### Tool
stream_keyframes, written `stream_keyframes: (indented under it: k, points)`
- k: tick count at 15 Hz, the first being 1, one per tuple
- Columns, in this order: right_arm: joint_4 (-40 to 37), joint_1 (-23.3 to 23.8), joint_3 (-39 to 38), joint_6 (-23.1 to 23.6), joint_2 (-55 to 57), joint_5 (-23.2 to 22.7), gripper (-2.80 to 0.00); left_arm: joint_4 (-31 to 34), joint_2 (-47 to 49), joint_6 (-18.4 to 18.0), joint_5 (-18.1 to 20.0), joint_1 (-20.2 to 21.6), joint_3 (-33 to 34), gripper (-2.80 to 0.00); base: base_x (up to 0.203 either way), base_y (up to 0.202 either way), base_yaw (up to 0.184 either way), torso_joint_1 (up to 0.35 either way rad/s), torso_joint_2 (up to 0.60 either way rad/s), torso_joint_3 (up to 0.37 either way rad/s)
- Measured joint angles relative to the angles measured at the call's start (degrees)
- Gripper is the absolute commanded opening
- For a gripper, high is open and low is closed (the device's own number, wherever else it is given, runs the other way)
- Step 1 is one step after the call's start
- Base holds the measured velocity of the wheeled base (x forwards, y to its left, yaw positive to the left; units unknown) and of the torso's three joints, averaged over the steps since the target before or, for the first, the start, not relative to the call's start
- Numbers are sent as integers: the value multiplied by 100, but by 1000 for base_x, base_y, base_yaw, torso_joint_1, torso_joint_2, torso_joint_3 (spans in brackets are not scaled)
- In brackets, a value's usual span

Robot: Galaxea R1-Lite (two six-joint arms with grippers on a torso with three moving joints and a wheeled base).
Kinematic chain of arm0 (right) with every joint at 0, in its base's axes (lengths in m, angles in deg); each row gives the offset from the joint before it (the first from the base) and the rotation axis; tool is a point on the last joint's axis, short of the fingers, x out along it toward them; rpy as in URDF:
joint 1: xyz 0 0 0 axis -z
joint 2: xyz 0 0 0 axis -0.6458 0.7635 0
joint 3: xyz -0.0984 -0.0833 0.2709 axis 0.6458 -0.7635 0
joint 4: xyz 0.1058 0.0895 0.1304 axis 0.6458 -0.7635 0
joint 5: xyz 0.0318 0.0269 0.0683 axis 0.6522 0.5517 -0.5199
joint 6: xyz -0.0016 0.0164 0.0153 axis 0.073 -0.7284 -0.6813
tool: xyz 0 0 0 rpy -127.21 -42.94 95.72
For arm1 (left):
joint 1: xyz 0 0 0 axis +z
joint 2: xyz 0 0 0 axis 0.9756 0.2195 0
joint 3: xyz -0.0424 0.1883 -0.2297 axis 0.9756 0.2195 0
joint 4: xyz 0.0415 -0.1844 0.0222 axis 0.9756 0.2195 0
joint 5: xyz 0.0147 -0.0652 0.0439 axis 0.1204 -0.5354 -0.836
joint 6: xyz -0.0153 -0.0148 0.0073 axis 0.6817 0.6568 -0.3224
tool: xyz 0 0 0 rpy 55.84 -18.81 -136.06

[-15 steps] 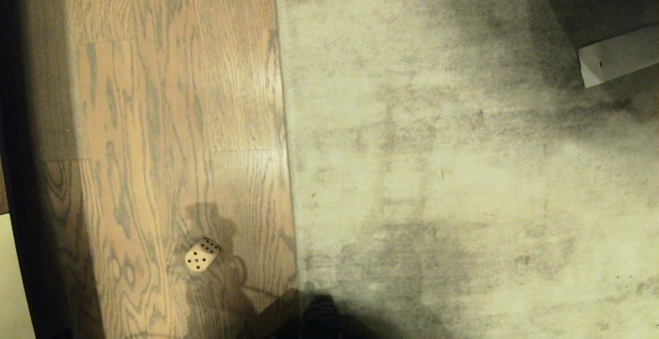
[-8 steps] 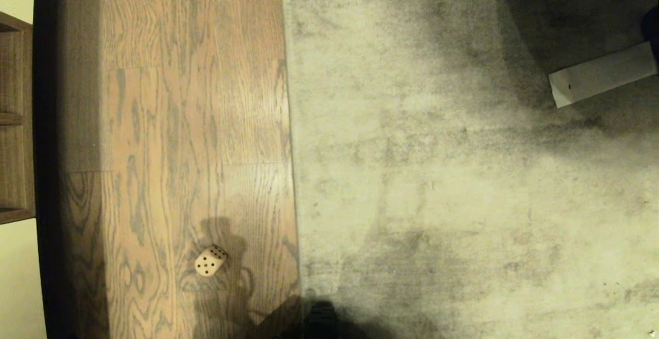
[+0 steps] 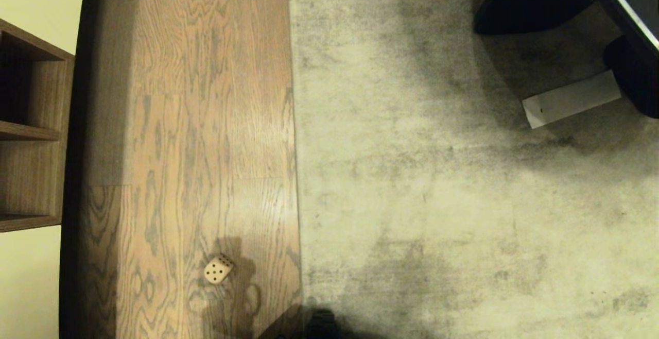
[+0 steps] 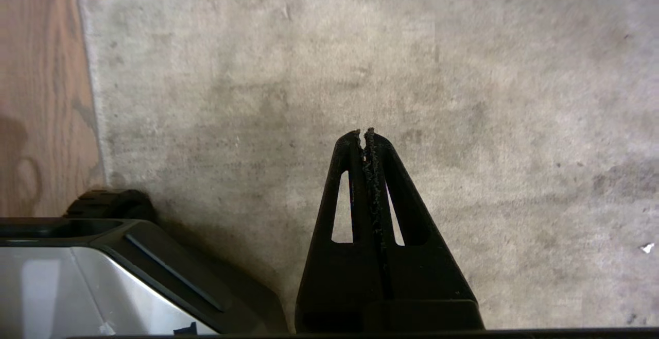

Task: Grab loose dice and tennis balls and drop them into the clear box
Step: Put the ball in the box

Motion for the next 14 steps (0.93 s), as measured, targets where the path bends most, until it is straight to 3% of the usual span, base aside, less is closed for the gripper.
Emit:
stream_keyframes:
  k: [14]
  points:
    - [0,0,0,0,0,2,-280,0,1,0,1,0,0,-280,0,0,0,1,4,200]
